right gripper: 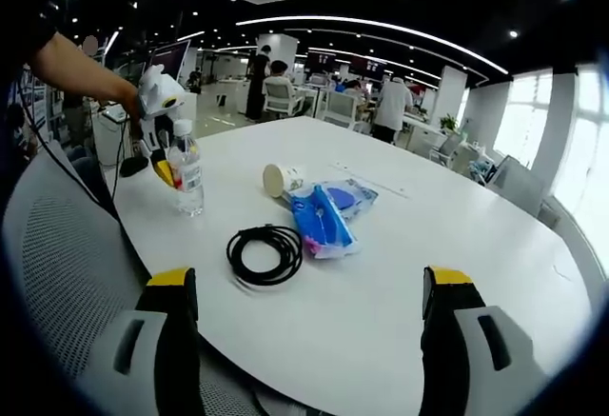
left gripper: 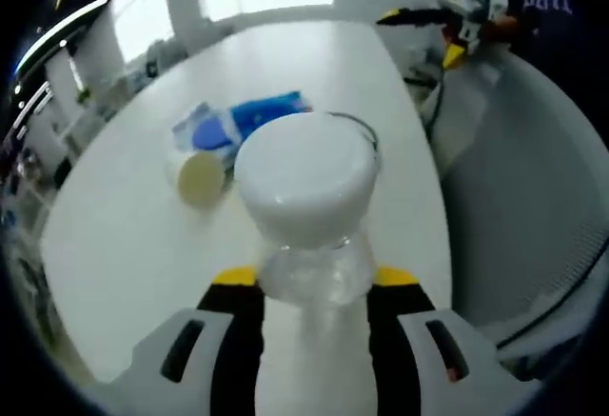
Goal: Arrange the tabletop items into an orderly group along one side of the table until the central work area is clear of visible clutter.
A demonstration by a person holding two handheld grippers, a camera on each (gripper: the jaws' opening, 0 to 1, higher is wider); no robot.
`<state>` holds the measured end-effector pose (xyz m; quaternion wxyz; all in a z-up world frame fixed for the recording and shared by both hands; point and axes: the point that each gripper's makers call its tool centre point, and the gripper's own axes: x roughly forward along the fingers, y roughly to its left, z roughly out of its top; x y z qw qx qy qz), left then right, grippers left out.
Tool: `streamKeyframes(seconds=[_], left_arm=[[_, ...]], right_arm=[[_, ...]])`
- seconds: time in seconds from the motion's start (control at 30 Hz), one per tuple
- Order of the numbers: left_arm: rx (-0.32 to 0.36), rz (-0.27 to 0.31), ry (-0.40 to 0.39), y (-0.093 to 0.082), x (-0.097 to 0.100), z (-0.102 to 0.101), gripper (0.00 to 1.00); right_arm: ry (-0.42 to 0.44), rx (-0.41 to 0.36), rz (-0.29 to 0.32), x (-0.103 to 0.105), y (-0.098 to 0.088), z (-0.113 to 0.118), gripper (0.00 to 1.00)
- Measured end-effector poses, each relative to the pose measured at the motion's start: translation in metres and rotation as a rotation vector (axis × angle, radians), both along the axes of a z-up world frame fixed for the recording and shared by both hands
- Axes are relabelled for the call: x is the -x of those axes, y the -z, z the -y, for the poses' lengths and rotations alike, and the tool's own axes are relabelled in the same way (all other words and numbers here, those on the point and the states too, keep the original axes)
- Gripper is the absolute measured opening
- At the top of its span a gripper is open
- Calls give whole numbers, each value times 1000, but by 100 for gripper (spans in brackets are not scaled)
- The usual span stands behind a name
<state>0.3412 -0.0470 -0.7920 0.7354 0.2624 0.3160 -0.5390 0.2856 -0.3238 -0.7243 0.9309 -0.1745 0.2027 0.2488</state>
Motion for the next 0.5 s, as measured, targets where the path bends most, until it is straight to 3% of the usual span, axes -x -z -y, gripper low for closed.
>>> streamKeyframes(seconds=[0.13,0.33,0.5], left_arm=[[18,12,-29,-6,3,-4,40],[109,36,-172,-19,2,-7,42],[124,54,-230,-22,4,-11,44]], right_arm=[[3,1,0,0,0,0,99],[5,-1,-1,0,0,1,99],[8,-7,-8,0,1,1,98]])
